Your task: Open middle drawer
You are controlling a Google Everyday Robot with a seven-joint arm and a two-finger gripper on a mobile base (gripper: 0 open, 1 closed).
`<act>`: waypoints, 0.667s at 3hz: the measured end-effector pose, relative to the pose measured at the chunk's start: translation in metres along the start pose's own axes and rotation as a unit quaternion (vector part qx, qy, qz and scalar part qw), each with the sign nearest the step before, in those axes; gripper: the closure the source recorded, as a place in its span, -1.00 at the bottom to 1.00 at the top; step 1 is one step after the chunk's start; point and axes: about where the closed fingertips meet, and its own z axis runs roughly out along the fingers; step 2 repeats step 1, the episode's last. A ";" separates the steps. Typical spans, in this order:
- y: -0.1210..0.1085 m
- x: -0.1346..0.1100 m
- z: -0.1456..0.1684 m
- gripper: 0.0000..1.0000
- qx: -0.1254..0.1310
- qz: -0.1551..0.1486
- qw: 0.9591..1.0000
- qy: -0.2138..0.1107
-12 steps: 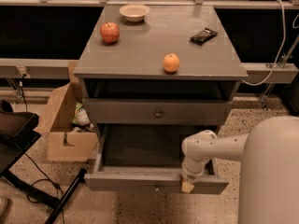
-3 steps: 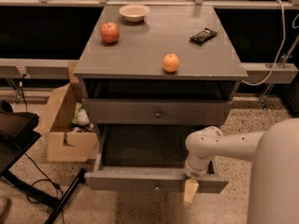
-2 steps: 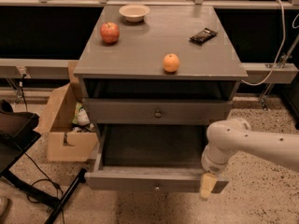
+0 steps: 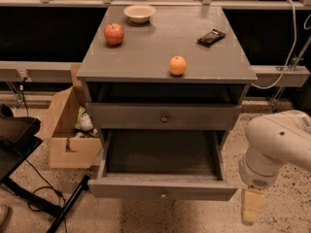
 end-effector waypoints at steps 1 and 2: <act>0.064 0.014 -0.071 -1.00 0.047 0.050 0.997 0.025; 0.064 0.014 -0.071 -1.00 0.047 0.050 0.997 0.025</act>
Offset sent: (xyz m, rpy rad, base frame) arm 0.0000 0.0000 0.0000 0.0000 0.0000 0.0000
